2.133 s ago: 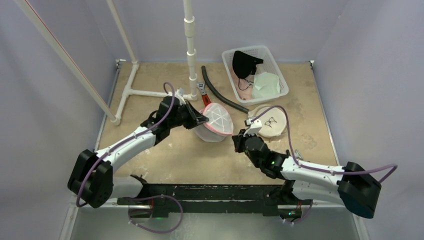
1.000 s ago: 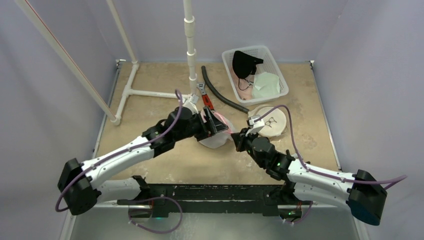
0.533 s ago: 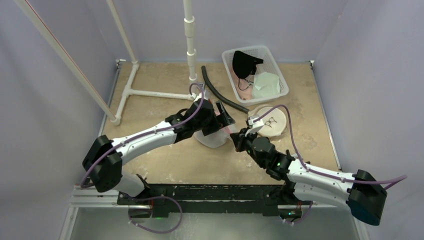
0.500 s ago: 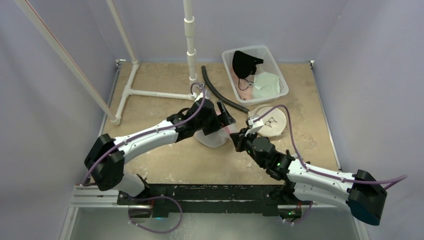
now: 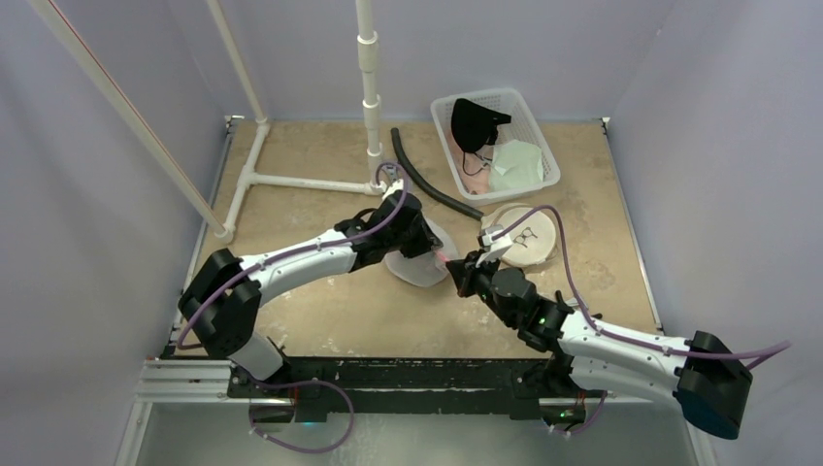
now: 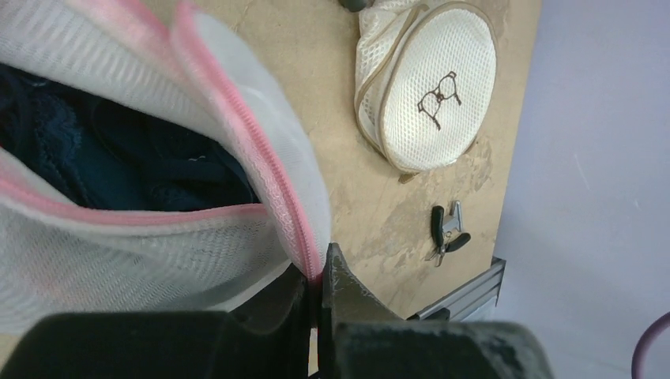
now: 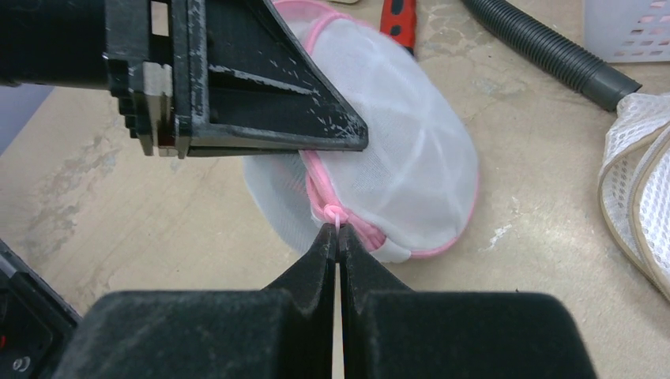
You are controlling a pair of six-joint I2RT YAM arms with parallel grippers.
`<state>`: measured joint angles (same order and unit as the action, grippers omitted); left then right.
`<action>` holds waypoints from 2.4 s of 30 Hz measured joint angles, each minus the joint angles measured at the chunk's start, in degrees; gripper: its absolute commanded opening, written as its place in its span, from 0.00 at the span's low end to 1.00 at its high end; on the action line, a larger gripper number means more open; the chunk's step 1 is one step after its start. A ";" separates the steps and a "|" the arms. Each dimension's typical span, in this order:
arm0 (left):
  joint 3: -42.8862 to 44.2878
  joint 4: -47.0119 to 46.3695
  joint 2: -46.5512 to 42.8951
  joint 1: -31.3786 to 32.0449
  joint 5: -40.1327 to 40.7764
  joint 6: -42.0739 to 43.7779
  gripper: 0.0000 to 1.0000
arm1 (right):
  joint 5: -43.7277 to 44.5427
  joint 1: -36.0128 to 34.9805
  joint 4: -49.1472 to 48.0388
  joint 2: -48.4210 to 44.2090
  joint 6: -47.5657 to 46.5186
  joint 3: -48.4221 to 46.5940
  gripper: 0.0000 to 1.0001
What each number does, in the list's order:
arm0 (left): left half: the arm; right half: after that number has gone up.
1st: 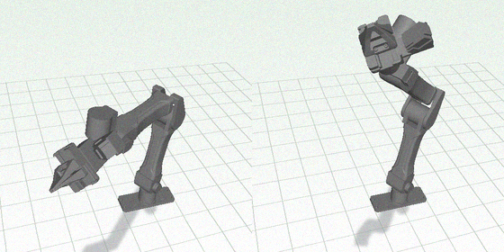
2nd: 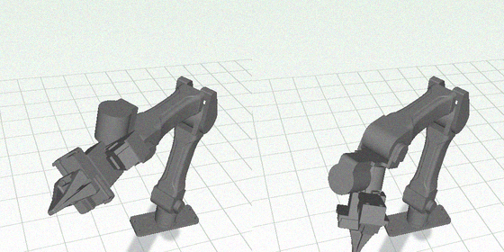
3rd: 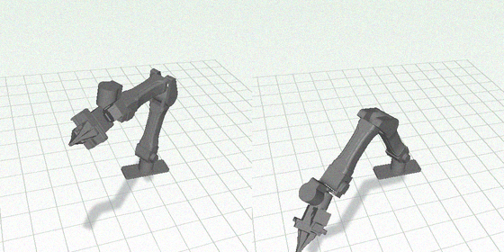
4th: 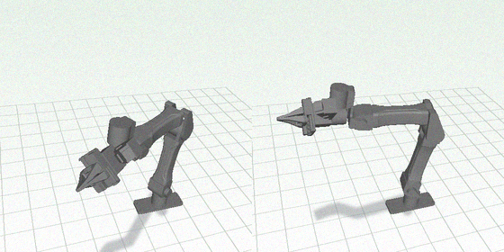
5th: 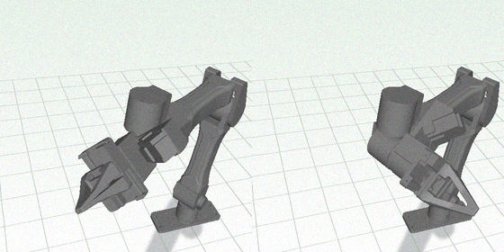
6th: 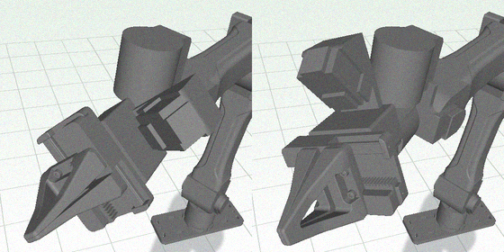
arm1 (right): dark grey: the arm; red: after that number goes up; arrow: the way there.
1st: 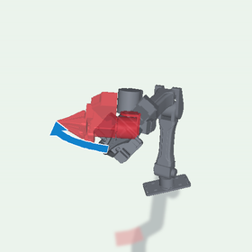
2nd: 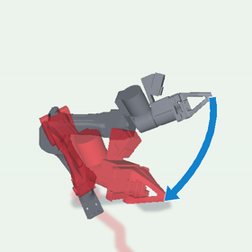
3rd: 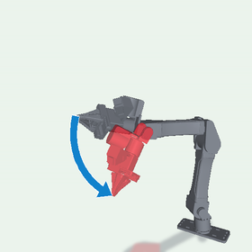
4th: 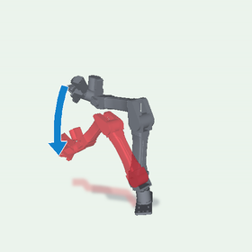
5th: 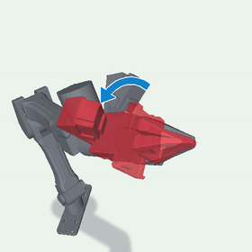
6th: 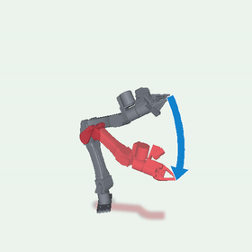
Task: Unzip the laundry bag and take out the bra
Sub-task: Unzip the laundry bag at the center of the board, then open the laundry bag at the center of the board.
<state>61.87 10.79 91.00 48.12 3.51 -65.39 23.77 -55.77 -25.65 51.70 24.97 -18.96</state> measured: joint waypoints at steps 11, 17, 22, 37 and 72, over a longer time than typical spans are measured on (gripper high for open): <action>-6.56 -1.64 -8.63 -1.31 0.79 -0.04 0.00 | -0.90 -0.09 -0.85 0.07 0.17 0.00 0.00; -8.44 -3.04 -10.21 -1.36 0.24 0.46 0.49 | -2.16 -0.07 -0.63 0.00 0.57 0.00 0.59; -9.51 -2.49 -14.53 -1.66 -0.76 2.38 0.68 | -5.27 -0.04 2.45 -1.16 0.37 -0.74 0.81; -7.04 5.42 -30.38 -6.14 4.22 18.27 0.70 | -0.52 -0.04 13.42 -9.03 7.13 -3.37 0.77; 2.01 -4.50 0.87 -9.49 -15.91 24.65 0.00 | 1.25 -0.04 25.33 -25.75 9.66 -3.28 0.74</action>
<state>63.88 6.28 91.88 38.63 -12.40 -40.73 25.02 -55.81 -0.32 25.96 34.63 -22.24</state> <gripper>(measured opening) 0.017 0.734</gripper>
